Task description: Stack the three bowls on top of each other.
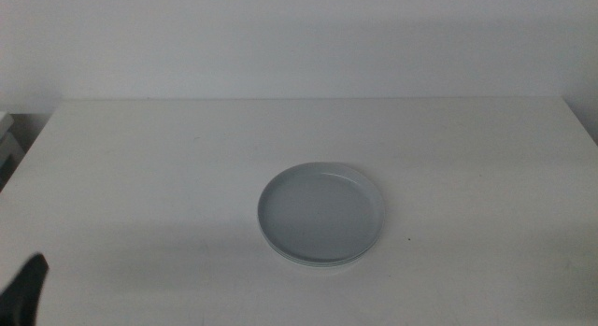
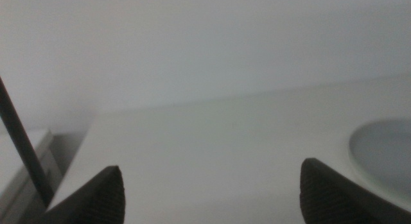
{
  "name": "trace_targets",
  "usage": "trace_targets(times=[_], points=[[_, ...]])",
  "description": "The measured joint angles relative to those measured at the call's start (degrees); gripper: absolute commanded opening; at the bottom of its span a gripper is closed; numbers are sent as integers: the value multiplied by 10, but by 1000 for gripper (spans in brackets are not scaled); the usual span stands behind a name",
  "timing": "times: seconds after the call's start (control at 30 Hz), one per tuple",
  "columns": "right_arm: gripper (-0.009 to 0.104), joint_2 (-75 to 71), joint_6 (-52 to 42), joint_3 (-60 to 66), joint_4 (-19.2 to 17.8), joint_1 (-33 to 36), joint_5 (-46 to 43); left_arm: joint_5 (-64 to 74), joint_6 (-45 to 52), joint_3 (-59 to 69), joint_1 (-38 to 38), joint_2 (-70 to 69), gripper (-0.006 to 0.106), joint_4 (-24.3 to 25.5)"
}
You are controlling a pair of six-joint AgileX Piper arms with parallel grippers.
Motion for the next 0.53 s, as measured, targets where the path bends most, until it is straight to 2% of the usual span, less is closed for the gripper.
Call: trace_targets(times=[0.2,0.53], points=[[71,-76,0,85,-9,-1,-55,1,0,77,0,-38,90,0],[71,-78,0,92,-8,-4,-67,1,0,87,0,-75,90,0]])
